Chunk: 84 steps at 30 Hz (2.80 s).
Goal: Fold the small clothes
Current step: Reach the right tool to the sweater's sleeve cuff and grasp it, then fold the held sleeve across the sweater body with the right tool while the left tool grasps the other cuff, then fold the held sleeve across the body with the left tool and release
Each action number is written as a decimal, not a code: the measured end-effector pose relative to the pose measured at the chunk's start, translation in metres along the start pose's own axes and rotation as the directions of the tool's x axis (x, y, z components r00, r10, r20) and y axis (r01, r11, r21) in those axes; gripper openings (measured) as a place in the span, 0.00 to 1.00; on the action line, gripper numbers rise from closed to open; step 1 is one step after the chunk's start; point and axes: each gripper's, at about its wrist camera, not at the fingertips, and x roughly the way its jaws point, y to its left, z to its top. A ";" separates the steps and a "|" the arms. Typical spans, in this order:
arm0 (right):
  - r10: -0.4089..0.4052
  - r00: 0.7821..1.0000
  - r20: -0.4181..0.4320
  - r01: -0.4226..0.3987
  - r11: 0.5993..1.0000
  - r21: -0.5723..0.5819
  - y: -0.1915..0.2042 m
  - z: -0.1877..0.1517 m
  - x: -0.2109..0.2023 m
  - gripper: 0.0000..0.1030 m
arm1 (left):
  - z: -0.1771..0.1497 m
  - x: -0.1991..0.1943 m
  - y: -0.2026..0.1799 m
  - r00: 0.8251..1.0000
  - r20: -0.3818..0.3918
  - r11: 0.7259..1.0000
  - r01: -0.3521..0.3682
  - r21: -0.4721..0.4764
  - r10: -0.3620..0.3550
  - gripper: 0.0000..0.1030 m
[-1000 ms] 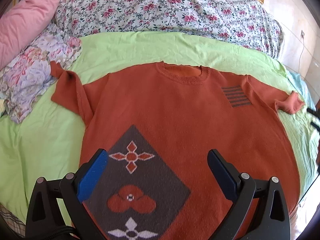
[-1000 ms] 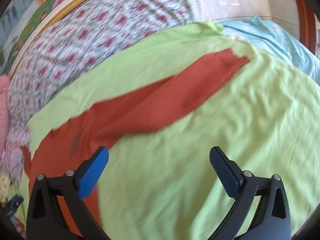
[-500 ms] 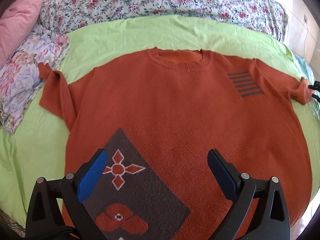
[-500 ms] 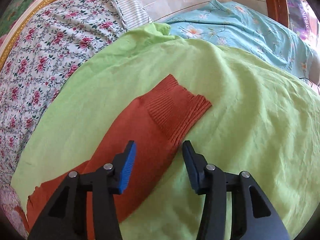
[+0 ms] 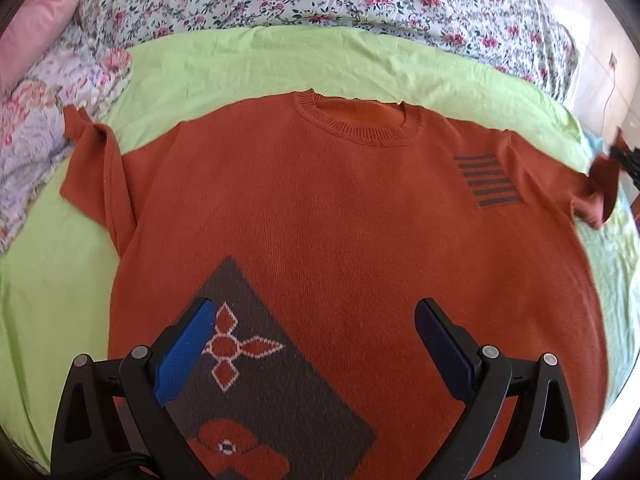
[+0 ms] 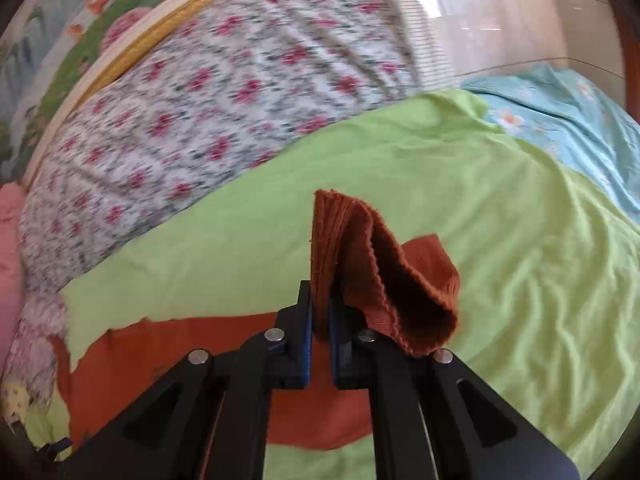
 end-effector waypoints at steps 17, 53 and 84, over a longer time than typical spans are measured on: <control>0.465 0.738 -0.489 -0.602 0.781 -0.167 0.364 -0.158 0.105 0.07 | -0.021 -0.029 0.084 0.997 0.048 0.986 0.072 -0.154 -0.065 0.97; 0.165 0.966 -0.197 -0.162 0.986 0.035 0.149 -0.129 0.028 0.55 | 0.085 0.054 0.140 0.980 0.122 0.946 0.182 -0.268 -0.154 0.10; 0.088 0.969 -0.232 -0.124 0.981 -0.146 0.178 -0.123 0.058 0.53 | 0.057 0.027 0.155 0.992 0.092 0.978 0.107 -0.179 -0.091 0.29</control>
